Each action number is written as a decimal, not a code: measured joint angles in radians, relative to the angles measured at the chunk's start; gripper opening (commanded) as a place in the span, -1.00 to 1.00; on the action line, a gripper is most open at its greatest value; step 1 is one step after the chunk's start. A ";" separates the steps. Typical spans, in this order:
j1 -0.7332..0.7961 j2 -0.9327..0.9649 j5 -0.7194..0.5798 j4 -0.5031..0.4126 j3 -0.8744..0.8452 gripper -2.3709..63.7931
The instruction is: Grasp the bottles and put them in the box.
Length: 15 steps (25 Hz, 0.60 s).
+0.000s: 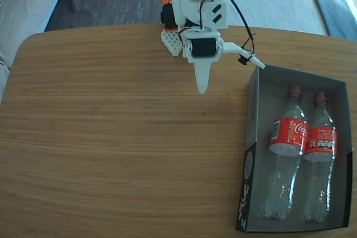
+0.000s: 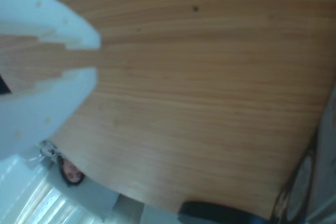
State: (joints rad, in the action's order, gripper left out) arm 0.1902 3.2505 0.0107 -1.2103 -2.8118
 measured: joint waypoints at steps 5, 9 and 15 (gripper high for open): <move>0.000 0.000 0.000 0.005 0.000 -0.93; -0.063 0.000 0.000 0.005 0.000 -0.93; -0.077 0.000 -0.002 0.005 0.000 -0.93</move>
State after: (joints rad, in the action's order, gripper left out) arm 0.1135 3.2505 0.0092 -1.2057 -2.8118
